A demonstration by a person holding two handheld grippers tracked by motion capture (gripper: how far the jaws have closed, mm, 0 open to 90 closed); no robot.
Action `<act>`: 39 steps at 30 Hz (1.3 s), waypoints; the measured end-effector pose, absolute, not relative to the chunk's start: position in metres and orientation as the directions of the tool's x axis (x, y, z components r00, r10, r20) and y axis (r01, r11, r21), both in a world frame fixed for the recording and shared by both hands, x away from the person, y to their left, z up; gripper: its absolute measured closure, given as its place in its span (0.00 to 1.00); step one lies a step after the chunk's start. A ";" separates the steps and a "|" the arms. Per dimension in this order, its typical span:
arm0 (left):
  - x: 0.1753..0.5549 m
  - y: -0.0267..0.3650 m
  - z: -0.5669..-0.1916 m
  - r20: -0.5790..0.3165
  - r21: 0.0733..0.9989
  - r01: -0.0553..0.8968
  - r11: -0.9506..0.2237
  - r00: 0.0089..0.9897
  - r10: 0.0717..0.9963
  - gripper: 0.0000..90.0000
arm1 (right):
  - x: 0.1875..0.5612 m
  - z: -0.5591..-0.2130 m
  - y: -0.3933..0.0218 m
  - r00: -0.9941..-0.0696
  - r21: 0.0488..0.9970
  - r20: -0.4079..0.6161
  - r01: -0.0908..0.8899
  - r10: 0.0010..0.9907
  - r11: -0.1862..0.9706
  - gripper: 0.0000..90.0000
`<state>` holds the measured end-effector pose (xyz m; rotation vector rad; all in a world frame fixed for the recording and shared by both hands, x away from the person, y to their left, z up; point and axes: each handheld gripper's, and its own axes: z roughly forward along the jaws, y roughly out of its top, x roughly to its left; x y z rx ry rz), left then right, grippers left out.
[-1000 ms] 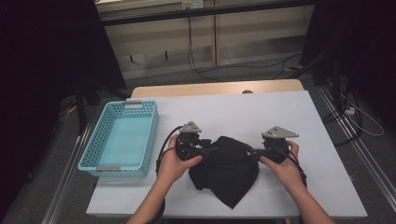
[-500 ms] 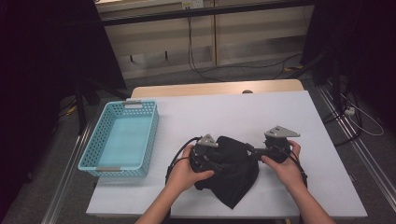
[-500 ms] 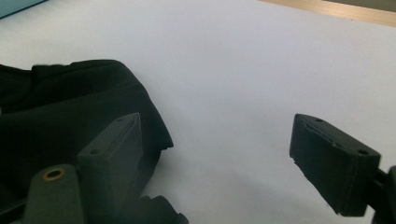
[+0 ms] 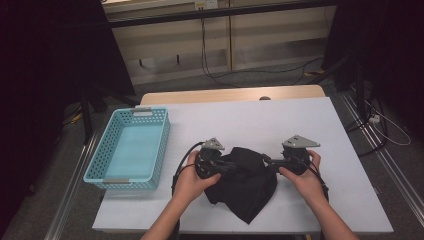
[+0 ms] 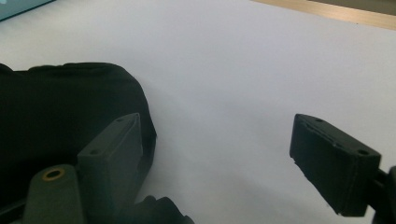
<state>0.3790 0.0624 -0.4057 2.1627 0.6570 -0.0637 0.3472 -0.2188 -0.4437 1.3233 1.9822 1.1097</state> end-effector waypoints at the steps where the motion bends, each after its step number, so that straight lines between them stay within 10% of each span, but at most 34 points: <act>1: 0.381 0.067 -0.401 -0.274 0.734 0.481 -0.479 0.855 0.440 0.93 | 0.347 -0.444 -0.219 -0.400 0.844 0.028 0.501 0.916 0.192 0.18; 20: 0.401 0.125 -0.374 -0.329 0.789 0.532 -0.308 0.789 0.519 0.94 | 0.356 -0.445 -0.189 -0.491 0.849 0.070 0.487 0.868 0.207 0.23; 33: 0.408 0.144 -0.380 -0.333 0.776 0.572 -0.267 0.729 0.598 0.94 | 0.332 -0.458 -0.133 -0.756 0.807 0.180 0.479 0.630 0.344 0.79; 39: 0.411 0.151 -0.384 -0.330 0.763 0.592 -0.260 0.703 0.630 0.94 | 0.324 -0.458 -0.123 -0.800 0.809 0.197 0.460 0.567 0.367 0.84</act>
